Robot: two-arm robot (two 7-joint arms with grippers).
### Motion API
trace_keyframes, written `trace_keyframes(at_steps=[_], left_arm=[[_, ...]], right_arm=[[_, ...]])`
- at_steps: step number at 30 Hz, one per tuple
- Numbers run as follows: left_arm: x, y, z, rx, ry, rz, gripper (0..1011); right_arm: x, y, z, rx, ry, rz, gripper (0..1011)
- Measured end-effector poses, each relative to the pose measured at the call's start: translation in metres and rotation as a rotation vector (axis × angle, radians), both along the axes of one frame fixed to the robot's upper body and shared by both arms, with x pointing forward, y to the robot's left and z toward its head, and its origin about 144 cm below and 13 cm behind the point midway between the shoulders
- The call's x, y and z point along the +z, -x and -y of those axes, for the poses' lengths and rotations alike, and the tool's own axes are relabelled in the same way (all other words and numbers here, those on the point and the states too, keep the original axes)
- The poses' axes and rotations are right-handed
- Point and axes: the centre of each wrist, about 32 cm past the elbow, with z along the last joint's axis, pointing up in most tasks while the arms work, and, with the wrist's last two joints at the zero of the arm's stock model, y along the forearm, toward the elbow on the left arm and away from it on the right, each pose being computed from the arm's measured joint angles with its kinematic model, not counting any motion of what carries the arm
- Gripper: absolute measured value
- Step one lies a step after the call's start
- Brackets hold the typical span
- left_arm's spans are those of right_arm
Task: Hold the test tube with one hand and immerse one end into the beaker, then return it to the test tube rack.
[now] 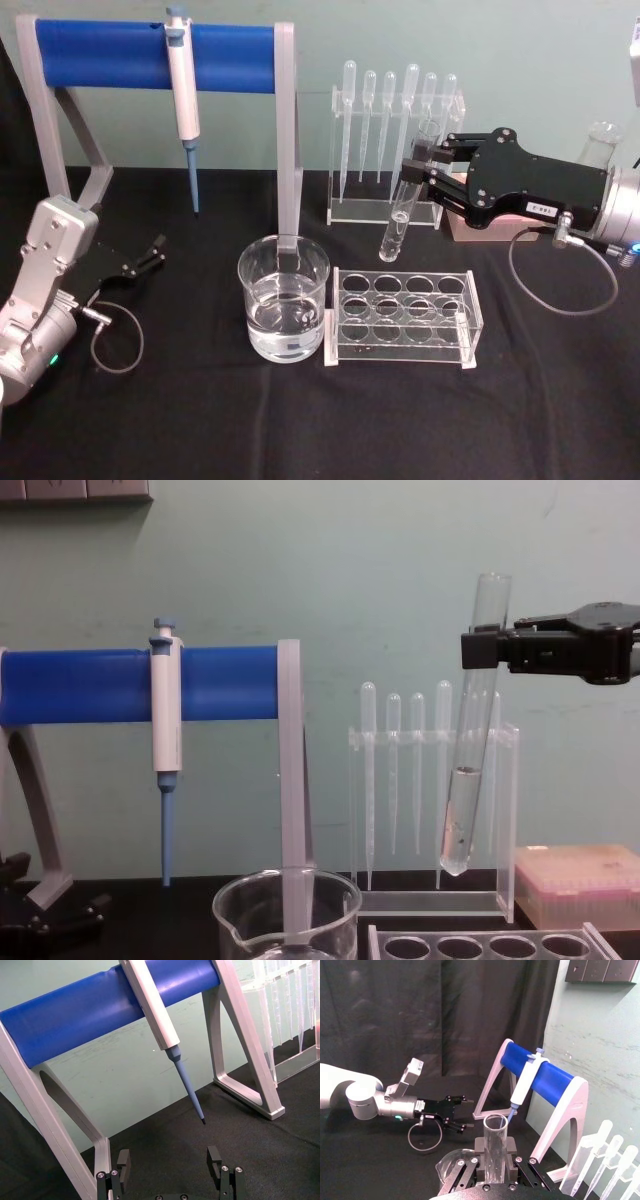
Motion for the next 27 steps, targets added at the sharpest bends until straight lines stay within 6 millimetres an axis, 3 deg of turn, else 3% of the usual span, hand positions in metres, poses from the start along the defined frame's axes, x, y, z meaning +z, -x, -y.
trace_keyframes(at_steps=[27], left_arm=[[0.0, 0.0, 0.0, 0.0, 0.0, 0.0, 1000]], right_arm=[[0.0, 0.0, 0.0, 0.0, 0.0, 0.0, 242]])
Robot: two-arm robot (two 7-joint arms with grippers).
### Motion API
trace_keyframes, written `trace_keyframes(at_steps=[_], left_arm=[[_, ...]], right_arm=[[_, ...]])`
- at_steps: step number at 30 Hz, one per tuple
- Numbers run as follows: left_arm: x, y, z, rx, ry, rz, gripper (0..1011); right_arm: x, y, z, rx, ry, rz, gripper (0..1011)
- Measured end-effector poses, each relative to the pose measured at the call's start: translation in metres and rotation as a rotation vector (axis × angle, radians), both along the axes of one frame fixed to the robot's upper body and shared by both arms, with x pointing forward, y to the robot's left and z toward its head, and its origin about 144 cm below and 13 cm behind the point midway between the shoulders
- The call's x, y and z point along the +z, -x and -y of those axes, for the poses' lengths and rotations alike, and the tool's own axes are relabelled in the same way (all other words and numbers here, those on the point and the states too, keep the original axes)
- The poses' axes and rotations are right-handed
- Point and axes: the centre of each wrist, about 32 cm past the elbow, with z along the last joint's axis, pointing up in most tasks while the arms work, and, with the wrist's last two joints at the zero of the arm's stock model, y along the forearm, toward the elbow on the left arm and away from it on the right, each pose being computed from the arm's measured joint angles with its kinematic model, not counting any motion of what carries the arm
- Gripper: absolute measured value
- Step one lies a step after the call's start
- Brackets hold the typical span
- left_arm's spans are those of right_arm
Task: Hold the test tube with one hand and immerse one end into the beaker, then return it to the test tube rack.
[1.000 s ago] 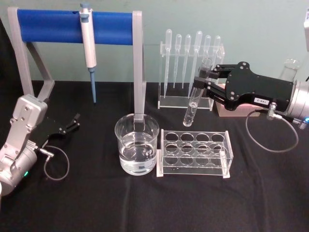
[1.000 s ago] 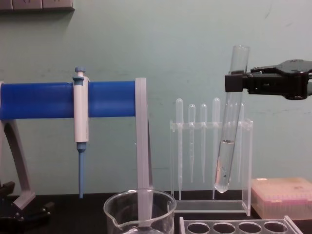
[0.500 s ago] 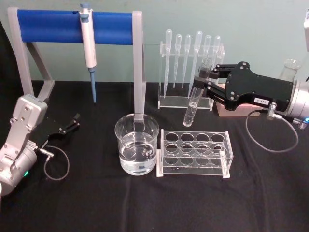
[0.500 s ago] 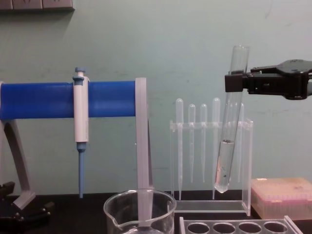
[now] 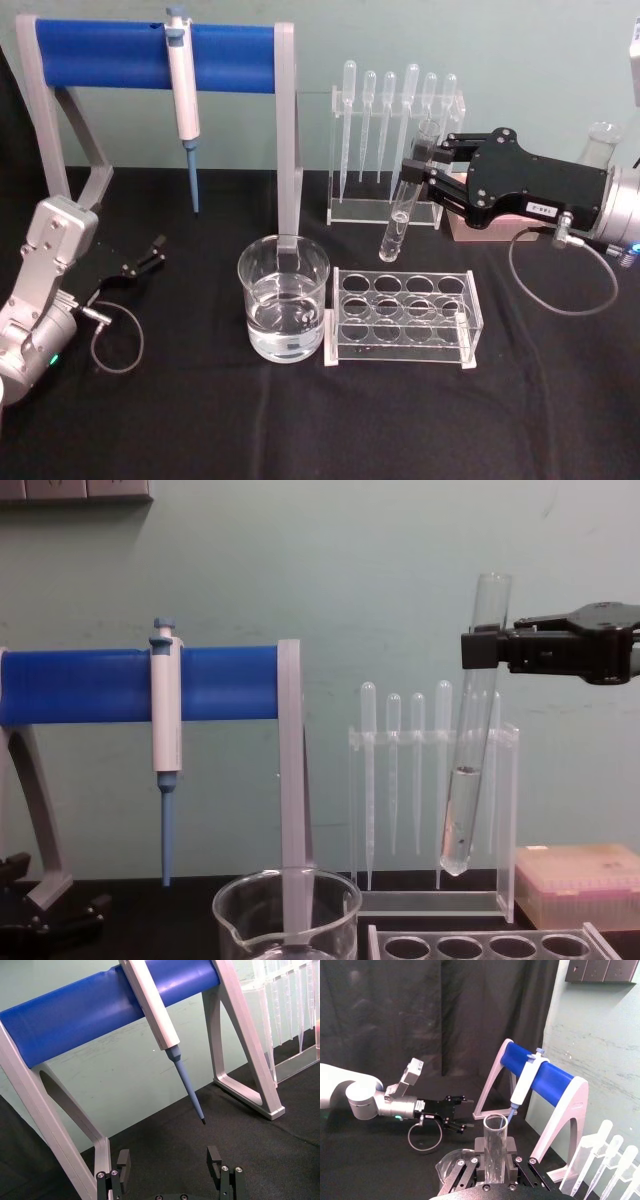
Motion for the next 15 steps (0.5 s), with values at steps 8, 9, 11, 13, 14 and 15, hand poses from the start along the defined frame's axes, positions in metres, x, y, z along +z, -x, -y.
trace_keyframes(at_steps=[8, 9, 11, 13, 14, 15], left_arm=[[0.0, 0.0, 0.0, 0.0, 0.0, 0.0, 1000], [0.0, 0.0, 0.0, 0.0, 0.0, 0.0, 1000], [0.0, 0.0, 0.0, 0.0, 0.0, 0.0, 1000], [0.0, 0.0, 0.0, 0.0, 0.0, 0.0, 1000], [0.0, 0.0, 0.0, 0.0, 0.0, 0.0, 1000], [0.0, 0.0, 0.0, 0.0, 0.0, 0.0, 1000]], right_arm=[[0.009, -0.004, -0.007, 0.035, -0.021, 0.012, 241], [0.011, -0.004, -0.009, 0.039, -0.022, 0.015, 242], [0.016, -0.006, -0.014, 0.049, -0.024, 0.023, 242], [0.019, -0.008, -0.018, 0.057, -0.025, 0.028, 242], [0.022, -0.009, -0.023, 0.065, -0.027, 0.033, 241], [0.023, -0.01, -0.025, 0.067, -0.027, 0.035, 242]])
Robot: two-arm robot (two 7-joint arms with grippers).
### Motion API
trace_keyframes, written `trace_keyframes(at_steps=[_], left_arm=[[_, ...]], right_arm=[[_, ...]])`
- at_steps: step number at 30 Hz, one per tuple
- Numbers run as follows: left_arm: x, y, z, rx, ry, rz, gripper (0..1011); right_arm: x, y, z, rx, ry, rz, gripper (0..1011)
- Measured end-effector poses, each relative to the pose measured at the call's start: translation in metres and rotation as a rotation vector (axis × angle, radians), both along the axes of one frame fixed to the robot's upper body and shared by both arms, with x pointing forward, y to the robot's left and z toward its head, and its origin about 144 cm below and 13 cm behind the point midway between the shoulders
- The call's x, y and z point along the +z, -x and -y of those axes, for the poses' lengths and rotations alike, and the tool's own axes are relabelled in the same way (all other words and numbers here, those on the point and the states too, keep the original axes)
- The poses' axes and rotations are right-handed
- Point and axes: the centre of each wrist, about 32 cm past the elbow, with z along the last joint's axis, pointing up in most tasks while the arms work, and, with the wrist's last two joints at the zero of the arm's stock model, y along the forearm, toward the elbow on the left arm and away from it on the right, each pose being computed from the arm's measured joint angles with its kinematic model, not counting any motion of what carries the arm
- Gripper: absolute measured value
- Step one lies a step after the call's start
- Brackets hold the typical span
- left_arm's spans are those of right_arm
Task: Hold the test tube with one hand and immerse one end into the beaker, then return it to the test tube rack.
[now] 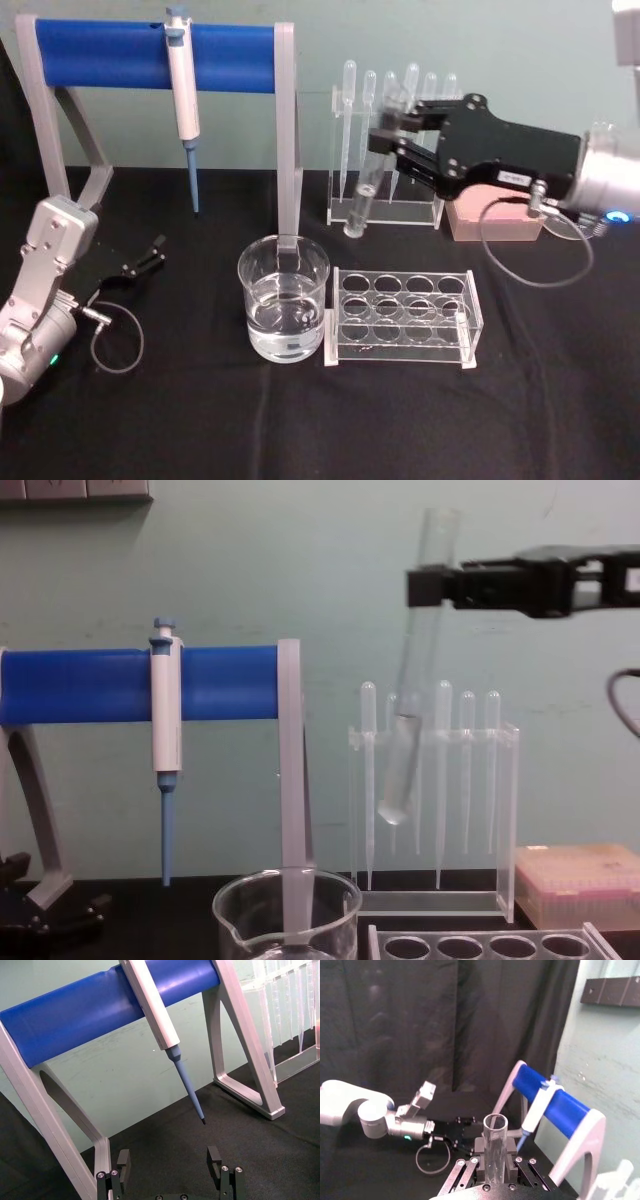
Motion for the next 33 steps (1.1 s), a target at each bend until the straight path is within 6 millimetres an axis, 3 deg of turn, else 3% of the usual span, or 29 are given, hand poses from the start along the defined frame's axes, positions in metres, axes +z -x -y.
trace_keyframes(at_steps=[14, 33], left_arm=[[0.0, 0.0, 0.0, 0.0, 0.0, 0.0, 1000], [0.0, 0.0, 0.0, 0.0, 0.0, 0.0, 1000]], right_arm=[[0.0, -0.017, -0.039, 0.053, 0.005, -0.013, 241], [-0.039, -0.024, -0.061, 0.061, 0.06, -0.065, 242]])
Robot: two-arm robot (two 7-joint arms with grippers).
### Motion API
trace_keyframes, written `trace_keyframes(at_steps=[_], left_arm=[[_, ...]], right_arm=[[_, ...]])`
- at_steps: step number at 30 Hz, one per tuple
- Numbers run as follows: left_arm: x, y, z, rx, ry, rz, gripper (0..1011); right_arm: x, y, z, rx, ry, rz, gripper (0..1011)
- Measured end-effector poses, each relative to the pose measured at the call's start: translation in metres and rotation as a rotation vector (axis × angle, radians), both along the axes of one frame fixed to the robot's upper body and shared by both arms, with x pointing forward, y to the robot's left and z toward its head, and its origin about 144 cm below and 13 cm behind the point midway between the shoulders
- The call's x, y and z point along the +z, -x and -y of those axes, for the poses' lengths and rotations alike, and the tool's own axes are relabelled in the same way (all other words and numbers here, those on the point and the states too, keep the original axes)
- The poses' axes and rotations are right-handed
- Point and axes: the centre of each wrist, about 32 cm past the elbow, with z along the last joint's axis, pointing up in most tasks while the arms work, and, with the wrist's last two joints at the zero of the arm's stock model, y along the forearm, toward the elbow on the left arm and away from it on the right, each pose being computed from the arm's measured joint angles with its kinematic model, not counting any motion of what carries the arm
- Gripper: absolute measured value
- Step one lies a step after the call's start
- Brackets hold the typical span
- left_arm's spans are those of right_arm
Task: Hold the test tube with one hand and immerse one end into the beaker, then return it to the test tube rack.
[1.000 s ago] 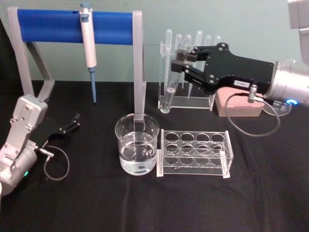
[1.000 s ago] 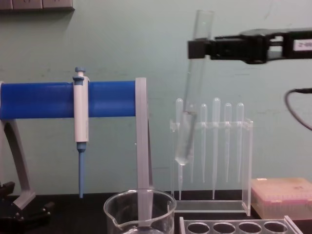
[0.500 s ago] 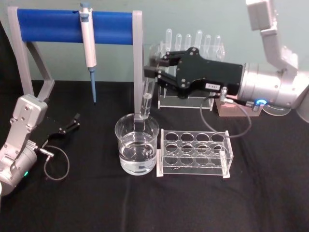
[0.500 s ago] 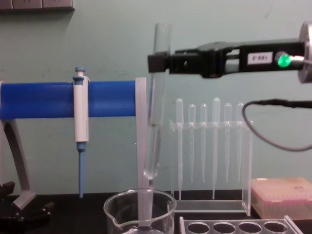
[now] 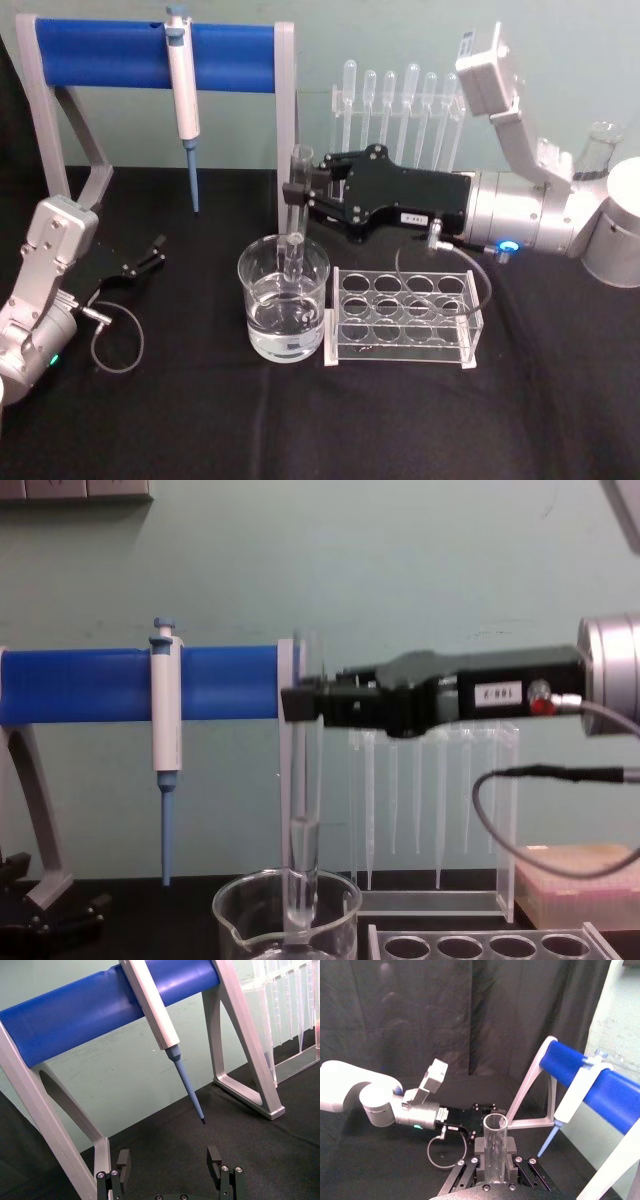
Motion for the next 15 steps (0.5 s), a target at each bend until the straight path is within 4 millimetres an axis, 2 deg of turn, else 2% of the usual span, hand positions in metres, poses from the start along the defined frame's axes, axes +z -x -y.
trace_keyframes(at_steps=[15], left_arm=[[0.0, 0.0, 0.0, 0.0, 0.0, 0.0, 1000]], right_arm=[[-0.028, 0.0, -0.004, -0.005, 0.016, -0.016, 241]])
